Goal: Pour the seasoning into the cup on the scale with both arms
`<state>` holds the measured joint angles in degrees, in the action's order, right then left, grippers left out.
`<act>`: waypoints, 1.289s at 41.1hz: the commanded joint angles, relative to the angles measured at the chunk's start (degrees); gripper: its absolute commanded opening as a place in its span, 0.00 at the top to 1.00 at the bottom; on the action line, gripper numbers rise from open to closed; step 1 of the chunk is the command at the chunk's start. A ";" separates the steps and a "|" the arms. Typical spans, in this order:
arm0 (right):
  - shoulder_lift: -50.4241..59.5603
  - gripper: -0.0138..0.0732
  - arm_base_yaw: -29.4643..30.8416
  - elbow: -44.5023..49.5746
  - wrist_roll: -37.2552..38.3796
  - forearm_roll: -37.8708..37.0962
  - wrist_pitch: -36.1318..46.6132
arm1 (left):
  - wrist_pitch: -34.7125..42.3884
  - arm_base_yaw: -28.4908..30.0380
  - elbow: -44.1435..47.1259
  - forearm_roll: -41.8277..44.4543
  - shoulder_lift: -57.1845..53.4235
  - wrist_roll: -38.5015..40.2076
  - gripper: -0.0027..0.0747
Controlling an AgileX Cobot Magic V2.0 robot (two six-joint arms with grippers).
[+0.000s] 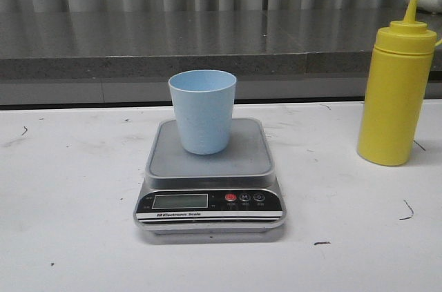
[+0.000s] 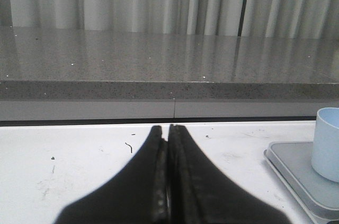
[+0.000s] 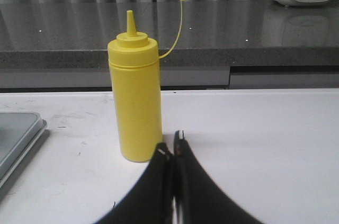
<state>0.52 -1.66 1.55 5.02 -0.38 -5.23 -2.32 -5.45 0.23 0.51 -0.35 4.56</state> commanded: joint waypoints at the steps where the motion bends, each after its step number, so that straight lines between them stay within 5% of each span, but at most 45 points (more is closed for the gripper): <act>1: 1.03 0.92 0.33 -0.36 -0.26 0.07 5.23 | 4.81 0.09 1.38 -0.51 -0.94 0.43 0.99; 10: 1.03 0.92 0.33 -0.36 -0.26 0.07 5.23 | 5.04 4.93 1.38 -0.51 -0.95 0.43 0.99; 53: 1.03 0.92 0.33 -0.36 -0.26 0.07 5.23 | 5.04 5.02 1.38 -0.51 -0.95 0.43 0.99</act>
<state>0.52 -1.66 1.55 5.15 -0.38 -5.10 -2.21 -0.42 0.23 0.51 -0.35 4.56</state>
